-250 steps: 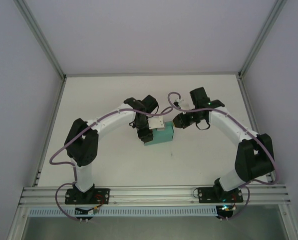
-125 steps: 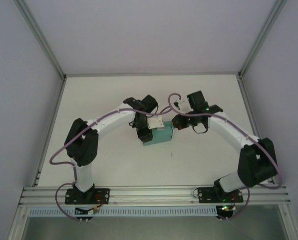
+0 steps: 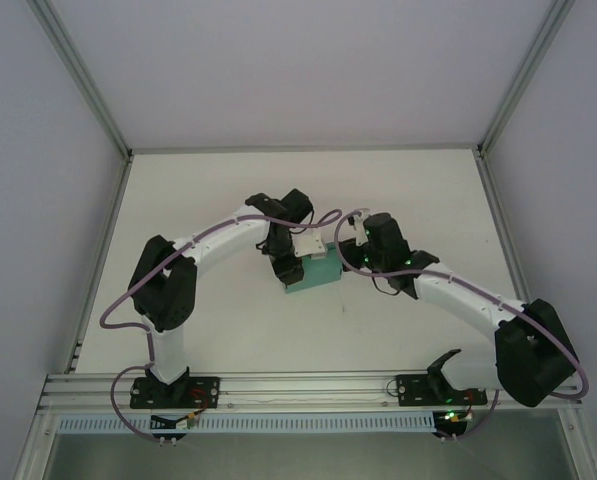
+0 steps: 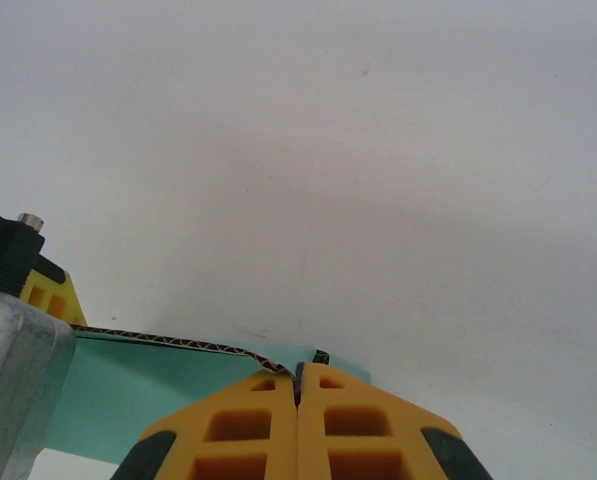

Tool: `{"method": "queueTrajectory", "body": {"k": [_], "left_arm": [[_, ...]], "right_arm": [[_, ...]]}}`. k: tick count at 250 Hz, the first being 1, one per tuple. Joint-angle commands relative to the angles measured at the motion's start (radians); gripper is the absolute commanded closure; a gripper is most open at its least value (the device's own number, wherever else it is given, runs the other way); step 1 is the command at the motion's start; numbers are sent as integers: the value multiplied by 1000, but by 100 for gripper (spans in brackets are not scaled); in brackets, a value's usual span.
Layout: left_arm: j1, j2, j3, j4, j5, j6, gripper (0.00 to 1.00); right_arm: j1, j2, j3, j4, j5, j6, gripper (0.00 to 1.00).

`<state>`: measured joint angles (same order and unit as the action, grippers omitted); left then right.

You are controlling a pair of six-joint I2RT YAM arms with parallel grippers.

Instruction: Assemble paper box

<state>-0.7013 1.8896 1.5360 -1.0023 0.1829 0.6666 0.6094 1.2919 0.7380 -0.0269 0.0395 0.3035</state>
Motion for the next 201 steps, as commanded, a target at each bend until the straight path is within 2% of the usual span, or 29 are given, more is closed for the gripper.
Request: {"method": "queueTrajectory", "body": {"k": [1,34,64,96,123,156,201], "left_arm": [[-4,9,12,79,24,1,65],[-4,8,10,85,23,-5,65],[-4,9,12,88,14,-14,65],[-5,8,13,87,10,-22,65],[-4,8,18,91,13,-22,64],[-4,11,23,88,23,-22,65],[-4,9,21,91,27,-24,65]], "right_arm": [[40,26,-64,-26,-4,29,100],[77,32,-110,7,50,21,100],[103,30,-121,-23,110,110,100],[129,3,-52,-222,165,303,100],[140,-2,28,-340,179,391,100],[140,25,117,-419,181,404,100],[140,87,165,-440,171,418,100]]}}
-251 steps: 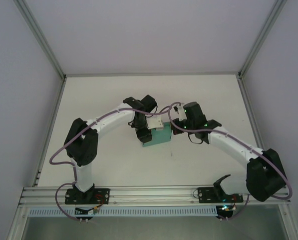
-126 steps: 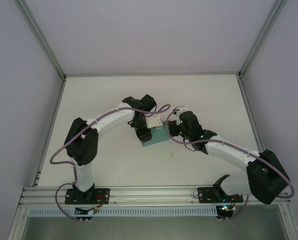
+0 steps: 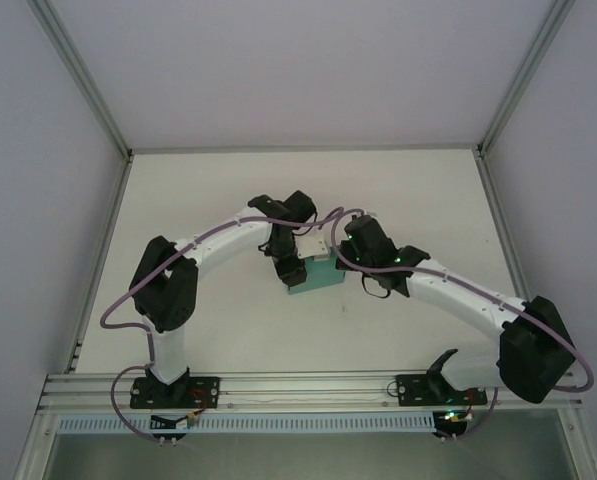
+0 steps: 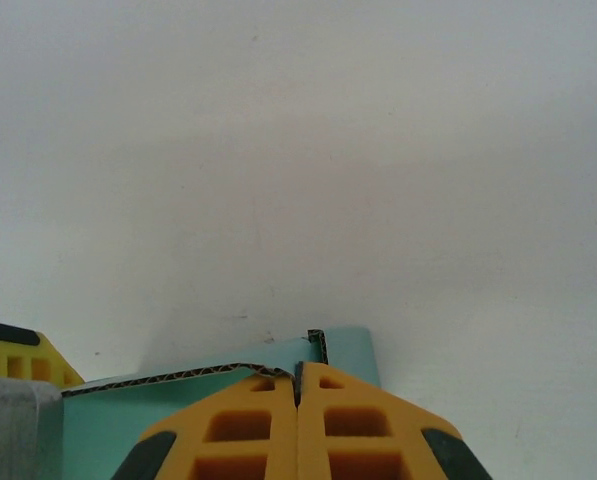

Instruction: Assemble paper box

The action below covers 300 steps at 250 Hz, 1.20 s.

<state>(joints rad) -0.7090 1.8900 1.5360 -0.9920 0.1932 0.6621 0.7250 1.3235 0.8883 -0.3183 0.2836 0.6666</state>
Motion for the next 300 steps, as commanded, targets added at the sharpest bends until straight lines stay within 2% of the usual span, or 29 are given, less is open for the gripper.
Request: {"method": "queueTrajectory", "body": {"k": [1,74,118,149,192,262,300], "left_arm": [[4,8,21,81,18,-19,65],[3,9,10,91,9,-13,65],[3,8,4,93,9,-12,65],[3,4,1,88,10,-3,65],[2,0,2,71,16,10,65],[3,0,-2,71,21,13,65],[3,5,-1,75,18,10,65]], "right_arm": [[25,56,13,-146,-74,54,100],[31,65,-188,57,-98,-29,100],[37,22,-291,109,-35,-104,100],[36,5,-251,43,44,-170,100],[31,15,-173,-11,92,-258,100],[25,39,-106,1,33,-278,100],[26,48,-125,20,-26,-209,100]]}}
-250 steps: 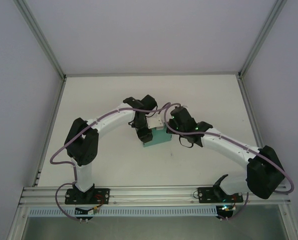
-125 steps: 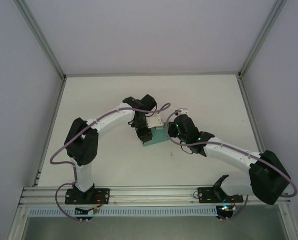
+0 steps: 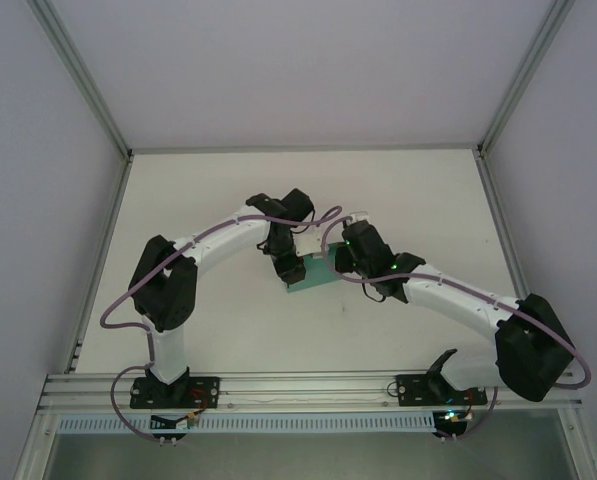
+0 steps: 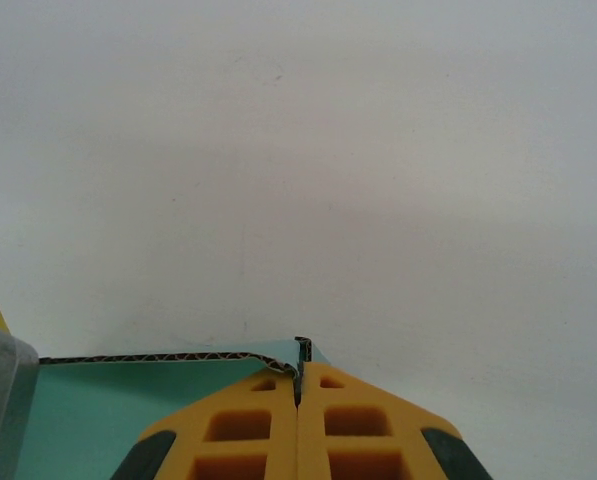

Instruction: Assemble paper box

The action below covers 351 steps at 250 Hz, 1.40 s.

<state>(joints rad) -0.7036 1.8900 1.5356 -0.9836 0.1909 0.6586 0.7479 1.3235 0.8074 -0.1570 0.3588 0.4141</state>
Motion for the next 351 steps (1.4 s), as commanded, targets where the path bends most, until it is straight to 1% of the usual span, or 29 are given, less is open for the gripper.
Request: {"method": "queueTrajectory", "body": {"k": [1,22,60,96,130,150,157,179,184,204,224,242,257,276,287,297,314,336,351], "left_arm": [[-2,5,0,67,21,13,65],[-3,9,4,67,24,13,65],[-2,19,20,67,9,15,64],[-2,24,26,62,15,10,64],[-3,20,20,76,15,-2,62],[-2,21,28,78,13,-12,60],[-3,18,31,77,13,-14,60],[-3,11,40,81,16,-22,53],[-3,8,41,81,17,-25,52],[-3,-3,41,83,19,-29,45],[-2,-14,40,86,19,-32,44],[-2,-21,36,89,16,-39,37],[-3,-25,36,90,15,-42,34],[-2,-39,27,99,9,-50,25],[-2,-50,22,106,1,-55,20],[-2,-62,17,111,-8,-59,19],[-2,-85,7,120,-21,-74,13],[-2,-132,-23,157,-49,-112,11],[-1,-169,-53,195,-90,-155,9]], "right_arm": [[3,48,-45,-141,-102,44,100],[2,32,-56,-113,-127,67,100],[5,27,-152,-22,-164,74,100],[19,13,-211,-4,-160,77,100],[34,-10,-309,125,-169,86,100],[35,-14,-320,140,-167,99,100],[37,-15,-315,132,-158,101,100],[37,-8,-271,80,-129,99,100],[38,-7,-259,65,-120,102,100],[38,0,-205,1,-89,123,100],[37,11,-137,-90,-66,156,100],[37,18,-86,-151,-64,181,100],[37,25,-50,-193,-68,193,100],[38,38,-13,-249,-70,212,100],[37,44,0,-269,-70,210,100],[36,46,8,-281,-62,213,100],[36,51,14,-293,-52,213,100],[37,60,19,-299,-54,219,100],[38,67,27,-309,-51,222,100]]}}
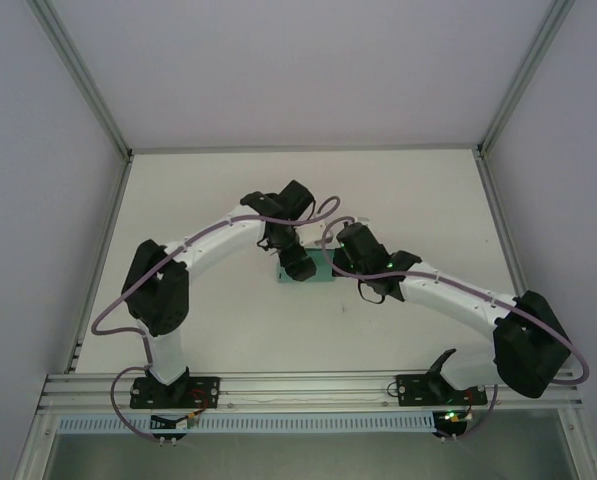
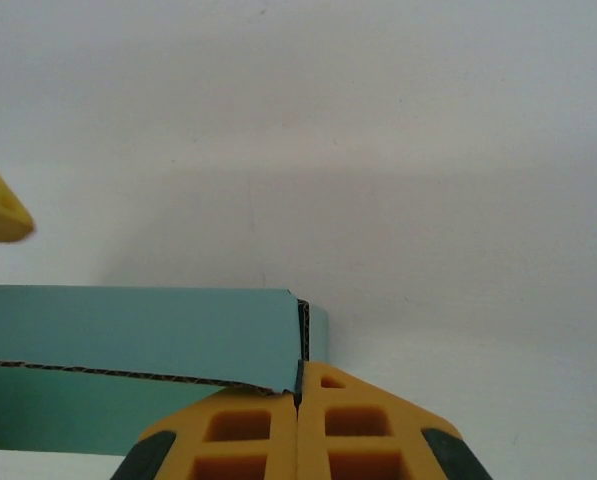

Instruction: Assemble paper box

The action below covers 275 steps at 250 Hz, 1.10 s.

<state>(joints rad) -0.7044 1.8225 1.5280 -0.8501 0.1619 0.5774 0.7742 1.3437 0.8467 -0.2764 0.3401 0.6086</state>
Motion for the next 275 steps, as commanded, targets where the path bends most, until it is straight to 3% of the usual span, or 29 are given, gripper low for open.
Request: {"method": "queueTrajectory", "body": {"k": [1,48,79,105,139,242,275], "left_arm": [[0,-105,-47,64,-65,-76,9],[32,-204,-127,108,-196,-271,12],[39,-266,-181,114,-236,-378,21],[40,-299,-209,114,-227,-444,34],[40,-319,-257,134,-259,-462,54],[41,-280,-254,154,-209,-472,71],[42,-251,-242,161,-207,-487,85]], "right_arm": [[10,47,-12,-190,-32,28,100],[15,58,15,-217,-24,16,100],[24,64,39,-237,-9,13,100],[39,79,65,-255,4,4,100],[52,91,85,-270,19,3,100],[66,102,104,-294,32,6,100],[76,106,110,-293,39,0,100]]}}
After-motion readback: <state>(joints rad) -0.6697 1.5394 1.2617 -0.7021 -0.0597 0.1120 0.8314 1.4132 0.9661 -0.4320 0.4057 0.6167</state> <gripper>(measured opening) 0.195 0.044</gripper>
